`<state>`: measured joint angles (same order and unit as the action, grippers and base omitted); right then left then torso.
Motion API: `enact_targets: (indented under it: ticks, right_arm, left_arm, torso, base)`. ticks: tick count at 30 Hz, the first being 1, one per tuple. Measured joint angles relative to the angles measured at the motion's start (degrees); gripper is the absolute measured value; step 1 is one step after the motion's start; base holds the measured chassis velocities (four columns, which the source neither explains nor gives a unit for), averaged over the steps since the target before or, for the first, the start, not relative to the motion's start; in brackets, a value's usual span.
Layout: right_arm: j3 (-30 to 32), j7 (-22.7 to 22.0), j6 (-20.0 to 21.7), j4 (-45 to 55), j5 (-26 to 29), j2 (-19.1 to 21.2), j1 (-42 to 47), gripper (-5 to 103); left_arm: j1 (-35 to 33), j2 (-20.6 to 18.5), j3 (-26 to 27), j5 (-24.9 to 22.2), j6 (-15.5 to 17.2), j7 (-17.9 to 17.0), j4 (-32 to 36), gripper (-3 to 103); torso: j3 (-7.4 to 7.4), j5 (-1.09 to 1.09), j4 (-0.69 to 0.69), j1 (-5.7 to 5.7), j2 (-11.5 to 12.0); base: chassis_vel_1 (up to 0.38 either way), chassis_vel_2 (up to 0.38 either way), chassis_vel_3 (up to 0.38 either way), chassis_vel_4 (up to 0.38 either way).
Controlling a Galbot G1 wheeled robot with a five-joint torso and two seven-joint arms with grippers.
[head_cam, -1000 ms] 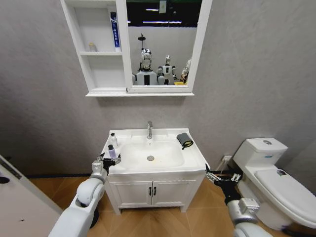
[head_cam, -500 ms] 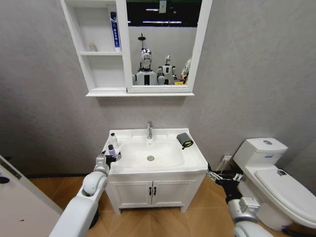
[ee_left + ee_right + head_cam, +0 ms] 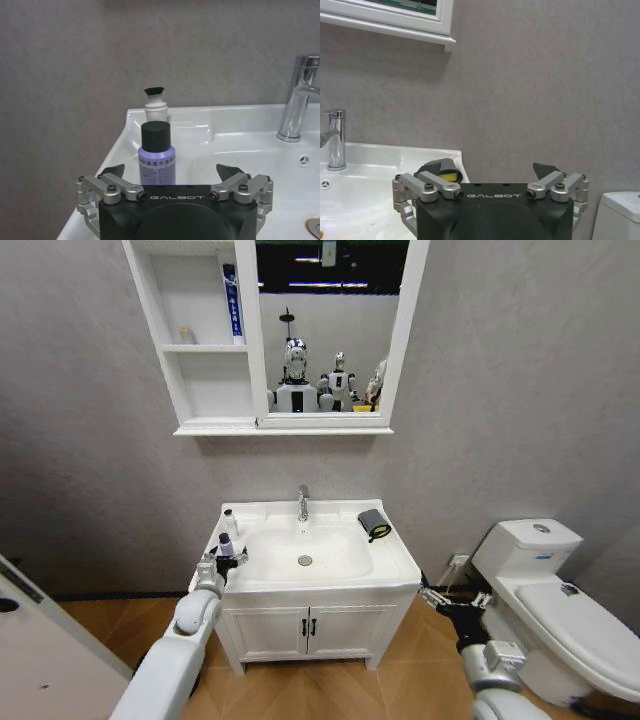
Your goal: Move facial cleanser and shampoo from washbasin to cabinet, then wipe washbasin with towel.
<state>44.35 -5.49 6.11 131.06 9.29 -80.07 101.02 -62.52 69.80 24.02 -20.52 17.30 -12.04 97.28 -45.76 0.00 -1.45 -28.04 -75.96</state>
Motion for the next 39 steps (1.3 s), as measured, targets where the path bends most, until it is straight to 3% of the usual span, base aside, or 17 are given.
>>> enact_targets:
  ticks: [10,19,39]
  right_arm:
    - [-0.26,0.1,0.02,-0.03,0.34,0.01,-0.13,100]
    - [0.32,0.14,-0.18,0.06,0.69,-0.06,0.1,100]
    - [0.11,0.29,-0.86,-0.04,0.5,-0.53,0.22,100]
  left_arm:
    - [1.48,0.03,0.02,0.37,-5.08,1.57,-3.65,100]
    - [1.65,-0.25,0.17,-0.16,-5.3,6.06,-4.79,100]
    - [3.41,-0.28,1.0,0.72,-4.85,5.67,-8.6,100]
  torso:
    - [0.0,0.0,-0.01,-0.01,0.0]
    - [0.0,0.0,-0.01,0.0,0.0]
    - [0.0,0.0,-0.01,-0.01,0.0]
  base:
    - [0.0,0.0,0.0,0.0]
    - [0.0,0.0,0.0,0.0]
    - [0.0,0.0,0.0,0.0]
